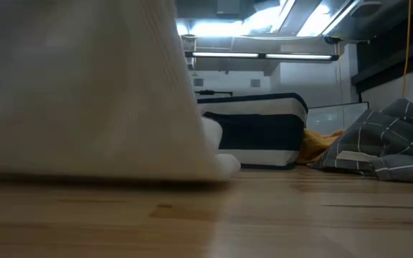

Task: Fold towel
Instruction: Fold the white patterned towel

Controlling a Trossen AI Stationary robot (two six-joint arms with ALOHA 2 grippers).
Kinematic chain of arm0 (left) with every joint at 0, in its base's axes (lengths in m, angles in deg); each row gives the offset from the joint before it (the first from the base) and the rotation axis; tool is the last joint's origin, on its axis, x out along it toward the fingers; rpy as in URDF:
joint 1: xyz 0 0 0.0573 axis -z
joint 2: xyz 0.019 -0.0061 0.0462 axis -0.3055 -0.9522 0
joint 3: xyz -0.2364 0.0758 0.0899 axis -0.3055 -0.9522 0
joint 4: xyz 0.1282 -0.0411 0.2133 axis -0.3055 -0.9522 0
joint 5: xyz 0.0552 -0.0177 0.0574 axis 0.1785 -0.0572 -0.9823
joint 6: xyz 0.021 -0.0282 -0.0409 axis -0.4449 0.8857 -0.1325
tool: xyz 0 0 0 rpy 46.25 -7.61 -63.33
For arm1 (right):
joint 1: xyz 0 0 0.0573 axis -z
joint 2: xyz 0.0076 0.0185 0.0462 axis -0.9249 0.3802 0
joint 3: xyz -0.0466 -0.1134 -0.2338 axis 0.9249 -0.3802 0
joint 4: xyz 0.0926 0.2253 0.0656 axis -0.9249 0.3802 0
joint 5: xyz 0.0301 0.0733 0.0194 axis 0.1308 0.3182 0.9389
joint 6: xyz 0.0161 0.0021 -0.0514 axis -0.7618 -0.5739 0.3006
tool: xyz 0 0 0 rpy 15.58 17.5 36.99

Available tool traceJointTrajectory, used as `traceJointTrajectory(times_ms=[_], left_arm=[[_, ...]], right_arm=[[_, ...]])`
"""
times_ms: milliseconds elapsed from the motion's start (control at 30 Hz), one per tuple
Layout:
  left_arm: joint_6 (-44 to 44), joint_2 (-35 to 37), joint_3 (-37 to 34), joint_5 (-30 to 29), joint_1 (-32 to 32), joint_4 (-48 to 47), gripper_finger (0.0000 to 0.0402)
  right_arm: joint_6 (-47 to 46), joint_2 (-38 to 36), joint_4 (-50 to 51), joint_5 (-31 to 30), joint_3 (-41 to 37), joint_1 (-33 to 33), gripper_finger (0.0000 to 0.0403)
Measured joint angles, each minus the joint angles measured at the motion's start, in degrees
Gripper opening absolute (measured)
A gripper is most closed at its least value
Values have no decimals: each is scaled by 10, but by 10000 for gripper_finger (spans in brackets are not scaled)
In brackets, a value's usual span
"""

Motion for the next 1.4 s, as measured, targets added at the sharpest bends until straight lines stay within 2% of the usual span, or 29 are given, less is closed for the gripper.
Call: traceJointTrajectory(times_ms=[133, 233, 333, 467, 600, 767, 933, 1167, 1400], left_arm=[[7, 0, 1, 79, 31, 63, 3], [6, 1, 2, 101, 55, 117, 4], [7, 6, 2, 94, 64, 117, 3], [-13, 10, 2, 45, 60, 81, 4], [-45, 11, 1, 17, 35, 44, 2], [-46, 11, 0, -31, 0, 2, 8], [-47, 11, 0, -53, -32, -9, 8], [-56, 10, 8, -50, -43, -8, 3], [-56, 10, 64, 47, -18, -18, 2]], right_arm=[[-1, 0, -79, 31, 0, -20, 18], [-2, 0, -138, 45, 0, -34, 19], [-1, 0, -158, 39, 0, -40, 19], [-1, 0, -120, 16, 0, -33, 19], [-17, 0, -72, 12, 0, -17, 19], [-31, 0, -36, 11, 0, 2, 19], [-32, 0, -19, 1, 0, 7, 19], [-29, -11, -14, -24, -1, 2, 19], [-28, -31, -62, -22, 0, -12, 19]])
